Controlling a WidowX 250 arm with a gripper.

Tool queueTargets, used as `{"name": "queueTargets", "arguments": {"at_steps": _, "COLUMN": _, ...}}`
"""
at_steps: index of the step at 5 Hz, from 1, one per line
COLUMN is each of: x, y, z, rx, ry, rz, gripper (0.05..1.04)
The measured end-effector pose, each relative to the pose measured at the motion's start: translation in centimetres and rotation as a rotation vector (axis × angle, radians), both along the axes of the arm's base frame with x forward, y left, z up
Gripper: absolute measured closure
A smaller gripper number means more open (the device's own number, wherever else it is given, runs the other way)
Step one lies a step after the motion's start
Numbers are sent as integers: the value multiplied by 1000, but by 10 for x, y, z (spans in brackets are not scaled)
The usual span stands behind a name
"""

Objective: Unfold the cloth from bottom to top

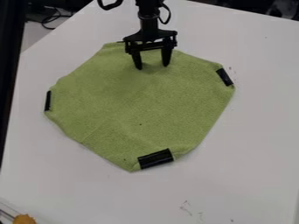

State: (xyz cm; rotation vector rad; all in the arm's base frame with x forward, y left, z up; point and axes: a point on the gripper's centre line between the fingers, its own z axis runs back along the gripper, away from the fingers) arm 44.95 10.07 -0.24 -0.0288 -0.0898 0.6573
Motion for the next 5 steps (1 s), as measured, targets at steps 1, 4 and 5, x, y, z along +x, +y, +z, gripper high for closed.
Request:
{"name": "queueTargets", "arguments": {"at_steps": 1, "x": -6, "y": 1, "z": 0, "rx": 8, "ry": 15, "rz": 12, "gripper": 84}}
{"name": "queueTargets", "arguments": {"at_steps": 4, "x": -23, "y": 5, "z": 11, "rx": 52, "ry": 46, "rz": 49, "gripper": 83}}
{"name": "queueTargets", "arguments": {"at_steps": 5, "x": -25, "y": 8, "z": 13, "rx": 65, "ry": 52, "rz": 62, "gripper": 84}}
